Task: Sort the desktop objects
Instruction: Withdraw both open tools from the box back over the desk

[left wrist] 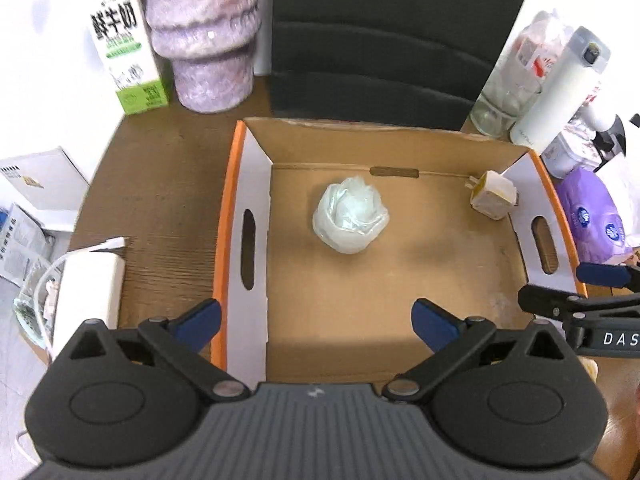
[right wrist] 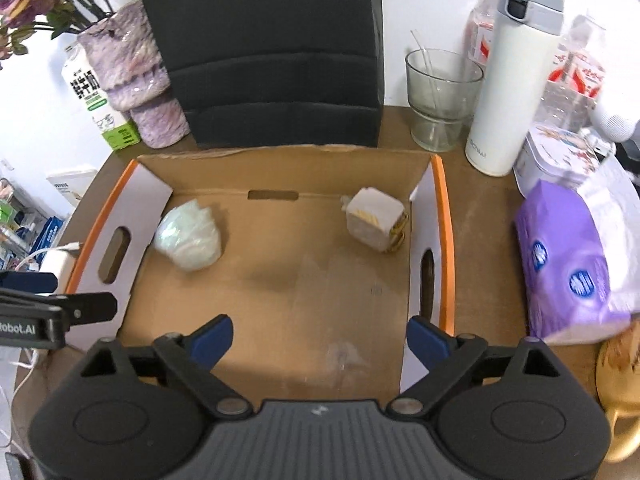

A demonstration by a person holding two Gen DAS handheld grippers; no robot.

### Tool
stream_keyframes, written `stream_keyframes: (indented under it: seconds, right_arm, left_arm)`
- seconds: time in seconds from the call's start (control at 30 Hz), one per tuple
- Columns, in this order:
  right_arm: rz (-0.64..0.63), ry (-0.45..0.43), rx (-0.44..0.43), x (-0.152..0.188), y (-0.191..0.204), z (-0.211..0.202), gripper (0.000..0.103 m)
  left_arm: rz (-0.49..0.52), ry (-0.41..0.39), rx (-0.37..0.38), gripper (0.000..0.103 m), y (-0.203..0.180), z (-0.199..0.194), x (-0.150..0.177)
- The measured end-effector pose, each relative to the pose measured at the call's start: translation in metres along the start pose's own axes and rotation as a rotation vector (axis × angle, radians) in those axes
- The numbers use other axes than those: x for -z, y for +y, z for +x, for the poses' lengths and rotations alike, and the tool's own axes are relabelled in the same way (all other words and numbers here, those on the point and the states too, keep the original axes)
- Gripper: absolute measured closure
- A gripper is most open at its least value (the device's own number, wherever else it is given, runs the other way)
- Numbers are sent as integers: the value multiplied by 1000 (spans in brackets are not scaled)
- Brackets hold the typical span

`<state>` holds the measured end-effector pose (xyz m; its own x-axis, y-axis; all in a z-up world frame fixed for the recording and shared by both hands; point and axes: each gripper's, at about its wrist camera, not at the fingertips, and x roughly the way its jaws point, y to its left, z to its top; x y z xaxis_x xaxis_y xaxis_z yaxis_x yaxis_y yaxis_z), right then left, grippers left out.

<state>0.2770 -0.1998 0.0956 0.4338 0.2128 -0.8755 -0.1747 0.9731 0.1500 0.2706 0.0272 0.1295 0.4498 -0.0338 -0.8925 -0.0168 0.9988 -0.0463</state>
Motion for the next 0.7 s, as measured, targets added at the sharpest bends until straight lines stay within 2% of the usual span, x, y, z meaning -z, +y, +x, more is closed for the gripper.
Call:
stream_keyframes:
  seconds: [0.13,0.3,0.5,0.63,0.7]
  right_arm:
    - [-2,-19,-8,14,4,-17,9]
    - [8,-56,-43,40,6,-30,5]
    - [-11,-119,-32,82,7,-44,5]
    - [-39,-153,-35,119,8,-54,5]
    - [-43,-172,-71,140,8,-59,5]
  left_arm:
    - [7,-72,-21,0,-4,-20,20]
    - [35,-110,-17,0,-14,-32,49]
    - [87,-175,-10,0,-25,-41,91]
    - [107,-219,40,0,-29,-49,125]
    - [113,-232,56,0,-31,-52,141]
